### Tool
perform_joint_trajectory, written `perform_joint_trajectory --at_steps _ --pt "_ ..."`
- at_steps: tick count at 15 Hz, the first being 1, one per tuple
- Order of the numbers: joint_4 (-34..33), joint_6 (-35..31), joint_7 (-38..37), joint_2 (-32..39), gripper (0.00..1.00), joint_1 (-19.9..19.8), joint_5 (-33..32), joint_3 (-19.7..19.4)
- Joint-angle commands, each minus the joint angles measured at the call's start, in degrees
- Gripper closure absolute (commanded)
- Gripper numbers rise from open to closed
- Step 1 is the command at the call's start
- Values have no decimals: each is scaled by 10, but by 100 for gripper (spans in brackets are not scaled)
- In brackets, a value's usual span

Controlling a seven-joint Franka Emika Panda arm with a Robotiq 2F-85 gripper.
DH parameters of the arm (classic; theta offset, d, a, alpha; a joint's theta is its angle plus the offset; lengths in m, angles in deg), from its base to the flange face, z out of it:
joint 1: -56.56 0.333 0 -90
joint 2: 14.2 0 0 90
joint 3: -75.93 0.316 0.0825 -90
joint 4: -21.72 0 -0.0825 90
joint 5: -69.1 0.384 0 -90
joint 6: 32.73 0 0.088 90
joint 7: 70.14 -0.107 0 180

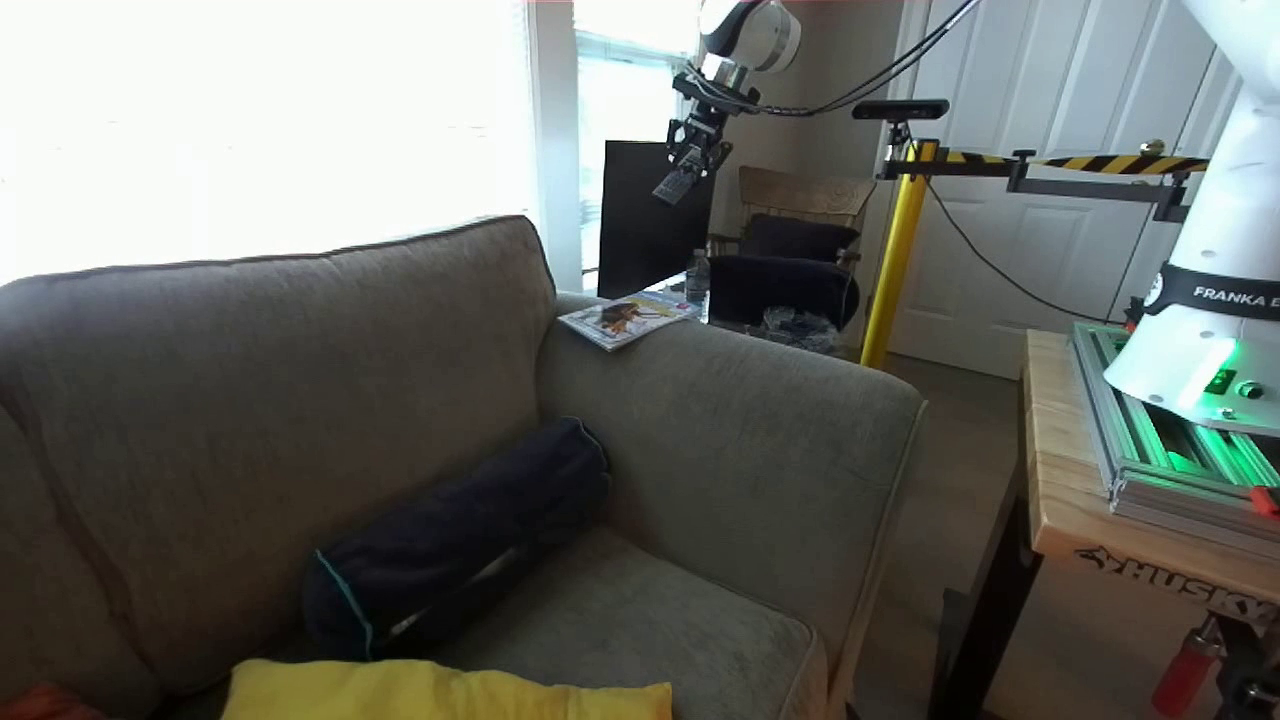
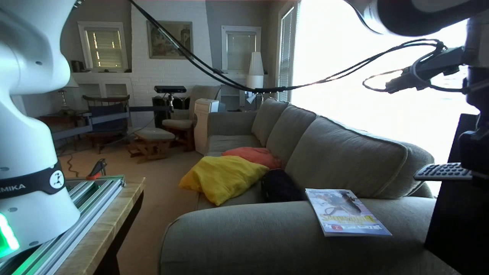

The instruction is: Put the remote on the side table

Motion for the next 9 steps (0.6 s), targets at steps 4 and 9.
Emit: perform_joint_trajectory --at_steps 4,9 --pt "-32 5 33 21 44 -10 0 11" --pt "-36 21 113 14 69 -14 -15 21"
